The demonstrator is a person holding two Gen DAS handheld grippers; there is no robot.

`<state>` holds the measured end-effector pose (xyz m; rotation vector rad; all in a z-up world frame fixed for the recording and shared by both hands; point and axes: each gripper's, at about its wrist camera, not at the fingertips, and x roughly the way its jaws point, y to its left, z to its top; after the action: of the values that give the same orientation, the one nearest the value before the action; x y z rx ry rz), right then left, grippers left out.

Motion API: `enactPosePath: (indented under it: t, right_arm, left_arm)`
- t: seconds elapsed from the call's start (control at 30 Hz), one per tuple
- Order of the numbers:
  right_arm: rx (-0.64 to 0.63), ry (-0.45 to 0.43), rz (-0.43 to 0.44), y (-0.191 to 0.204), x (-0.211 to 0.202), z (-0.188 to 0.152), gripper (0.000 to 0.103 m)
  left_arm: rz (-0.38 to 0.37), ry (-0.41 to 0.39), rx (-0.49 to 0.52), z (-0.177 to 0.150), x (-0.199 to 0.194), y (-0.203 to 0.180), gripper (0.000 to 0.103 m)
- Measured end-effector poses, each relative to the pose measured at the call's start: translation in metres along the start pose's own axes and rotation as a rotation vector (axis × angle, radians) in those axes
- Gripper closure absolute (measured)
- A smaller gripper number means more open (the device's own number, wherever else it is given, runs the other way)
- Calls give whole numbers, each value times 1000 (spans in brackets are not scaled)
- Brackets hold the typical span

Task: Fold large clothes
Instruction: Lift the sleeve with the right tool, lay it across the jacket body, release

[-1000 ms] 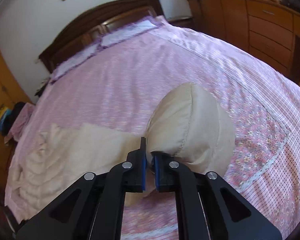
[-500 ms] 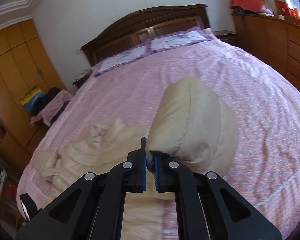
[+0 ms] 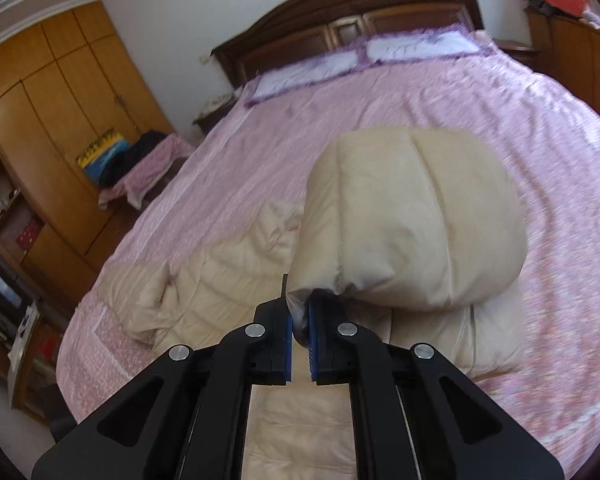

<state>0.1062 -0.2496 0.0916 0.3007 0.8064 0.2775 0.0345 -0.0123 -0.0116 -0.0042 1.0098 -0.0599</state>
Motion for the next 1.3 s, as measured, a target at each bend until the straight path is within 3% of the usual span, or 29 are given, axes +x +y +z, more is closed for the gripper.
enactPosePath:
  t: [0.37, 0.63, 0.87, 0.97, 1.03, 1.1, 1.3]
  right_arm:
    - [-15, 219, 15, 34, 112, -45, 96]
    - [-10, 307, 7, 40, 149, -66, 96]
    - [36, 314, 26, 32, 155, -66, 94]
    - [54, 313, 56, 30, 149, -65, 83]
    - [64, 302, 97, 31, 140, -65, 49]
    - [40, 277, 97, 38, 130, -66, 35]
    - [1, 242, 69, 48, 93, -70, 29]
  left_arm:
    - [9, 26, -56, -13, 10, 29, 3]
    - [14, 22, -98, -14, 11, 46, 3]
    - [16, 11, -108, -14, 5, 52, 3]
    - [17, 6, -106, -14, 2, 53, 3]
    - [20, 2, -103, -14, 1, 53, 3]
    - [20, 0, -102, -13, -1, 54, 3]
    - [20, -8, -99, -12, -6, 51, 3]
